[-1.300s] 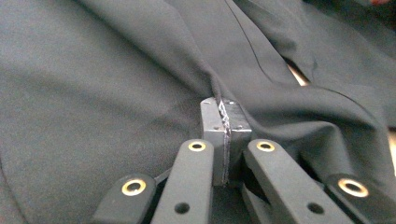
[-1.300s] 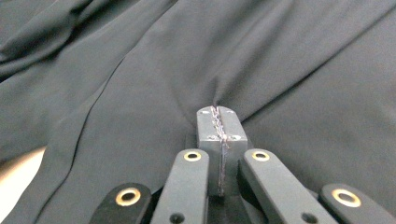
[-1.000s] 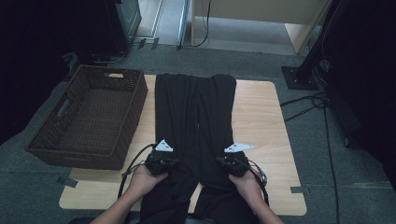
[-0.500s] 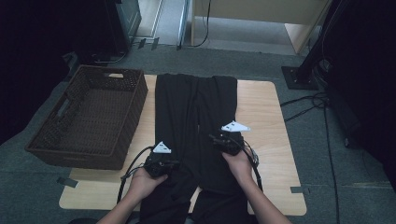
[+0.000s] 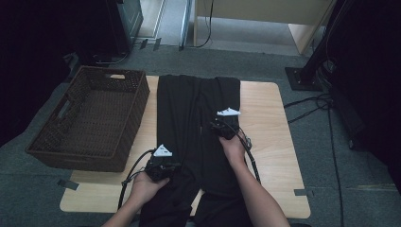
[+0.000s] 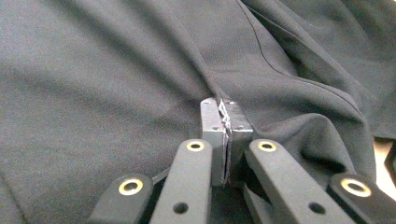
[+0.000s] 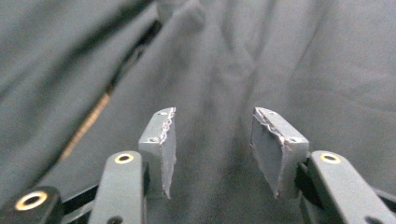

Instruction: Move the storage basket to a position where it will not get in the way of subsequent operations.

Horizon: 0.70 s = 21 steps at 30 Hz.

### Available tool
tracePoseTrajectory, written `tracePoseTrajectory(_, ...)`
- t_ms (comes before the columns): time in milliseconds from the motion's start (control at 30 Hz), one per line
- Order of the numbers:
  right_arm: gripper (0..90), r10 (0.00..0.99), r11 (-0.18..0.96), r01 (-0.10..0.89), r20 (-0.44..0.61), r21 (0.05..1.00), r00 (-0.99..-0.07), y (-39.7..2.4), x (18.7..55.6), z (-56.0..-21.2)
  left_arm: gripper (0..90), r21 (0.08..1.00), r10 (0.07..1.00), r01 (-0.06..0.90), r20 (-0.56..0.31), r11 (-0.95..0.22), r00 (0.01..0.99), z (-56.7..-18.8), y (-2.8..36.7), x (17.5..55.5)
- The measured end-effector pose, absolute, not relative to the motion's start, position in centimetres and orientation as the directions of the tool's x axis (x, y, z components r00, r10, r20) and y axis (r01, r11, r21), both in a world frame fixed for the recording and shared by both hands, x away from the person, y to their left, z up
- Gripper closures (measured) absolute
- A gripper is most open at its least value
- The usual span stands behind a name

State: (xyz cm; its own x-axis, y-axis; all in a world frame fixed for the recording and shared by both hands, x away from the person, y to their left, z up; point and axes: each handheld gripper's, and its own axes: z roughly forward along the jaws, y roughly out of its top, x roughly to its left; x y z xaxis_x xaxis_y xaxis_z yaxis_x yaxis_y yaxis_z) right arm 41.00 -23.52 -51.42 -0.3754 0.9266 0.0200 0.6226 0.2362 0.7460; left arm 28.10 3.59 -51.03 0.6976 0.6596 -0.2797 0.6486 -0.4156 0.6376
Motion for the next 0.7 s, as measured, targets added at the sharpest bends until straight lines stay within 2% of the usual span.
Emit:
tracePoseTrajectory(100,58.4,0.926,0.227,0.618,0.03,0.752,-0.377,-23.6,40.9,-51.9,89.5,0.636,0.661,0.65,-0.28,-0.415,0.696,-51.0,3.6,28.1)
tracePoseTrajectory(267,88.9,0.921,0.226,0.604,0.034,0.764,-0.387,-23.9,40.4,-52.0,87.3,0.633,0.659,0.657,-0.293,-0.41,0.693,-50.9,3.7,28.3)
tracePoseTrajectory(367,89.7,0.917,0.235,0.623,0.042,0.746,-0.396,-24.2,40.2,-51.8,81.1,0.639,0.645,0.665,-0.328,-0.386,0.69,-50.4,3.9,28.6)
tracePoseTrajectory(567,89.8,0.907,0.261,0.647,0.048,0.717,-0.418,-25.4,38.5,-51.4,68.0,0.657,0.642,0.656,-0.329,-0.372,0.693,-49.0,4.2,29.8)
tracePoseTrajectory(700,89.9,0.898,0.264,0.65,0.065,0.713,-0.436,-26.1,37.0,-51.3,62.3,0.67,0.649,0.661,-0.342,-0.339,0.679,-48.7,4.8,31.1)
